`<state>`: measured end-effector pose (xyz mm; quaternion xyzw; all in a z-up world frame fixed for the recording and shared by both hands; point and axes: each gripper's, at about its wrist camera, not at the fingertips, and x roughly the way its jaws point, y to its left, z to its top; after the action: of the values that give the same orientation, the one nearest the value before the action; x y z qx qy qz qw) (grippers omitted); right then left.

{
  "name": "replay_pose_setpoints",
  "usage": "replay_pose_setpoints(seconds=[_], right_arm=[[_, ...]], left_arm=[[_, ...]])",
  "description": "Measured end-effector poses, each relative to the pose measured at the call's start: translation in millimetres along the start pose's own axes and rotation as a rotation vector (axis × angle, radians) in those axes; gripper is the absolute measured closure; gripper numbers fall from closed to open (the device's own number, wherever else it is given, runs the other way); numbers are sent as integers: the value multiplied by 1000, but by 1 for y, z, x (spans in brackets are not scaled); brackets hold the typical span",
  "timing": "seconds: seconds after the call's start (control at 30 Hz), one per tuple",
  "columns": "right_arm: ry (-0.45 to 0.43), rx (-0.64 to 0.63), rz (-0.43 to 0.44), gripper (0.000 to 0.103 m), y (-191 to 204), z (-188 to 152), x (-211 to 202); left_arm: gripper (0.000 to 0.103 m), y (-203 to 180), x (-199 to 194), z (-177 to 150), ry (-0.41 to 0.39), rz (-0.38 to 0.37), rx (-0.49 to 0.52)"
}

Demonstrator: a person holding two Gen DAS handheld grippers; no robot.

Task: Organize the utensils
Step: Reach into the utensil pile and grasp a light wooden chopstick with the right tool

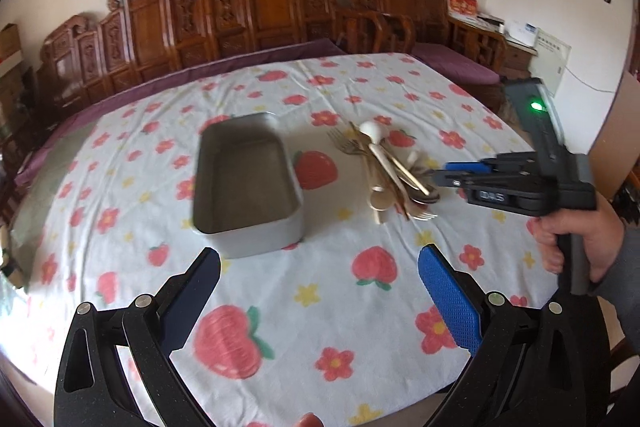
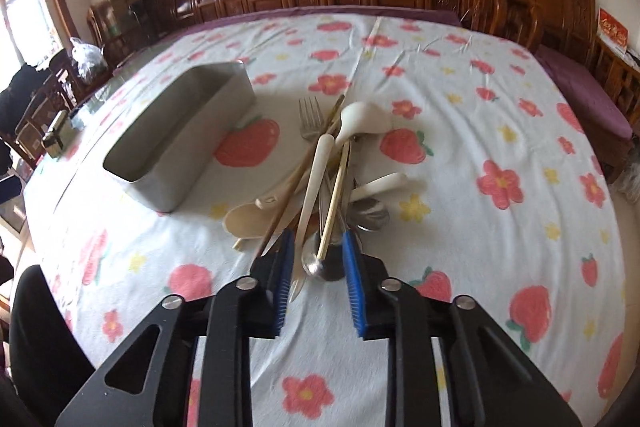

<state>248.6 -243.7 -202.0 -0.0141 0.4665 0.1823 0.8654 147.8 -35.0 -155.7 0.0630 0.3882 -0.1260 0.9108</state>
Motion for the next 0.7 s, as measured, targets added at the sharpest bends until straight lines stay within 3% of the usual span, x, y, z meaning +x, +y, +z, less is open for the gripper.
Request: replay_pose_setpoints(seconds=[0.33,0.63,0.7], right_arm=[[107,10,-25,89,-9,18,40],[156,-25,-49,89,-3,21,54],[144,-33,-57,95,-2,22,52]], left_arm=[[7,-20,35,10,38,-30,38],[7,-28,53,7,77,-24,48],[7,-28,56,7,85,-17,53]])
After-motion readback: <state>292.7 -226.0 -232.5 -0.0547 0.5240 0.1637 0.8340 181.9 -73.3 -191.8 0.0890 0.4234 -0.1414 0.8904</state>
